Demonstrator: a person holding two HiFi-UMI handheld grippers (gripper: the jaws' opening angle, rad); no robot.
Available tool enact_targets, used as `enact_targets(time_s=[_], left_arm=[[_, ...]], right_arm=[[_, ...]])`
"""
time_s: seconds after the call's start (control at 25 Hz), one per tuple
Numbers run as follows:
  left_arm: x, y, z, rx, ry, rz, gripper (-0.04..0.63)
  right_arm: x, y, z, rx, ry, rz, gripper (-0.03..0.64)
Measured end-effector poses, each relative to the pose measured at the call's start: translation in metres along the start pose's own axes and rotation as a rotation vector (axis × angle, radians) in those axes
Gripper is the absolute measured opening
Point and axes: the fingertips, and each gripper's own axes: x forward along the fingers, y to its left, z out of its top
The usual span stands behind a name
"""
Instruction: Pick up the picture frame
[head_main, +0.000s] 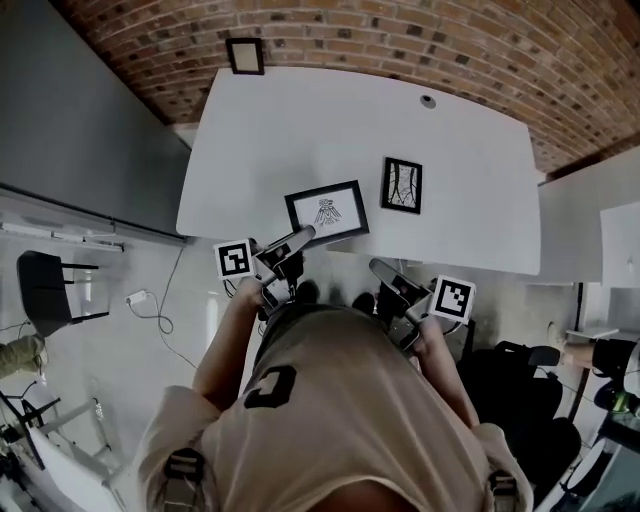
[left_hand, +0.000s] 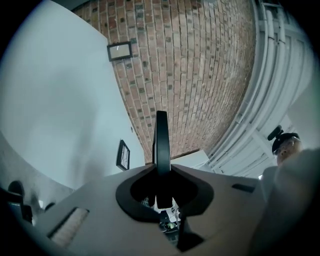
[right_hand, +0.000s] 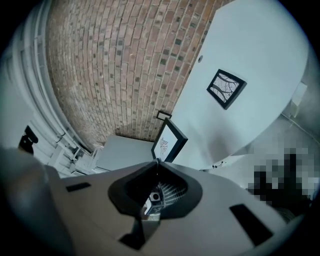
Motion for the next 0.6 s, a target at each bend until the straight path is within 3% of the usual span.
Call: enact_targets(time_s=[0.28,0.6], left_arm=[[-0.03,0.02,0.02,-0.017,0.039,0.065,0.035],[-0.025,0.03,0.03,-0.004,0.063,0.059,0.035]], right_arm=[[0.034,-0.011,-0.02,0.071,0.014,-0.029,0.006],[0.034,-0.018,-0.014,0.102,-0.016,-0.038,0.006]])
